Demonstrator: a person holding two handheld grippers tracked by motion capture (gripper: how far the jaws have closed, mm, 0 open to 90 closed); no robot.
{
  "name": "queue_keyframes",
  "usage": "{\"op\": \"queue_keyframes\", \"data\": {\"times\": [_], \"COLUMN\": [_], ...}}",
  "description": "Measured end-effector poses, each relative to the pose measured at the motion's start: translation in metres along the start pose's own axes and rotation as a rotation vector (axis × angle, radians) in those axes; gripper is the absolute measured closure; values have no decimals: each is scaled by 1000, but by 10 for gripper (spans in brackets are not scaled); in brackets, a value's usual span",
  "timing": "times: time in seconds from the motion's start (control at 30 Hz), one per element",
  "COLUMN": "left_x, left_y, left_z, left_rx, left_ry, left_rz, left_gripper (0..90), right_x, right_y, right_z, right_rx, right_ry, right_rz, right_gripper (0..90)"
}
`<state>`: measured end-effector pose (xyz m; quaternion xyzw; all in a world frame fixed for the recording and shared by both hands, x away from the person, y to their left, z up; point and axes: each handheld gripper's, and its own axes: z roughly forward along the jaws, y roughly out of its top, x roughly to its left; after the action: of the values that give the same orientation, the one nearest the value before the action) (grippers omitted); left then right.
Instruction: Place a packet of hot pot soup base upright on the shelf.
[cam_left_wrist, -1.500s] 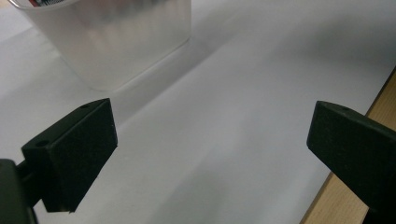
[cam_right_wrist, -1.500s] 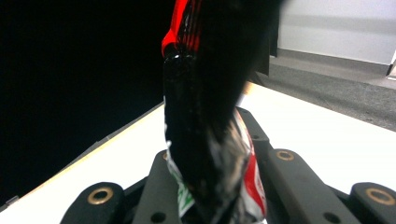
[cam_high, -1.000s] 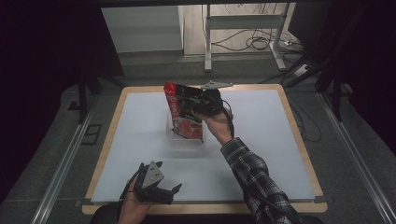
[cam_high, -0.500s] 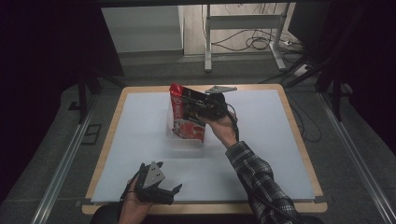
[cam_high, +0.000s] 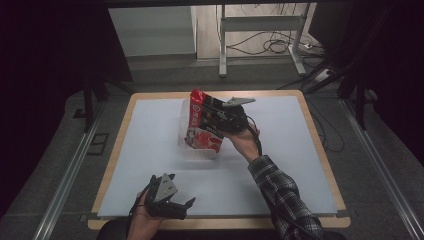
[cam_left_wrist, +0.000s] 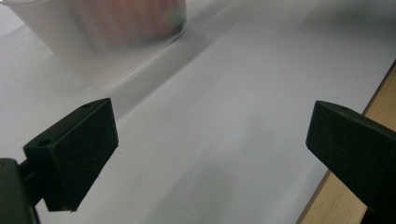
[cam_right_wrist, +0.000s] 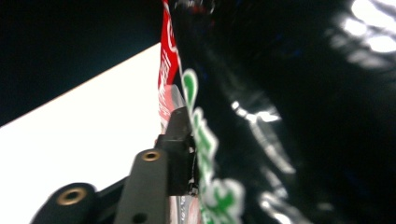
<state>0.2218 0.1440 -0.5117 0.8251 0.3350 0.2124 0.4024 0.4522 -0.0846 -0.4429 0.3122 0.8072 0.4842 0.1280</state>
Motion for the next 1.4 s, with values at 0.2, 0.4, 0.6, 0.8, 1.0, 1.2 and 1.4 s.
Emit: {"op": "queue_keyframes", "data": {"times": [0.2, 0.4, 0.6, 0.8, 1.0, 1.2, 1.4], "left_x": [0, 0, 0, 3, 6, 8, 10], "left_y": [0, -1, -1, -2, -3, -4, -5], "left_z": [0, 1, 0, -3, -3, -3, -4], "left_rx": [2, 4, 1, -29, -53, -61, -76], "left_ry": [0, 7, 30, 23, -6, -10, -6], "left_rz": [2, 9, 14, -12, -37, -70, -81], "left_gripper": [21, 21, 15, 5, 4, 5, 6], "right_x": [0, -2, -1, 1, -1, 1, 3], "right_y": [1, 5, 6, 7, 9, 10, 10], "right_z": [1, -2, -5, -9, -15, -22, -31], "right_rx": [6, 20, 37, 44, 37, 47, 45], "right_ry": [-29, -13, 11, 14, 27, 15, 14], "right_rz": [-15, 21, 26, 9, 9, -21, -28], "right_gripper": [460, 340, 232, 178, 140, 85, 68]}}
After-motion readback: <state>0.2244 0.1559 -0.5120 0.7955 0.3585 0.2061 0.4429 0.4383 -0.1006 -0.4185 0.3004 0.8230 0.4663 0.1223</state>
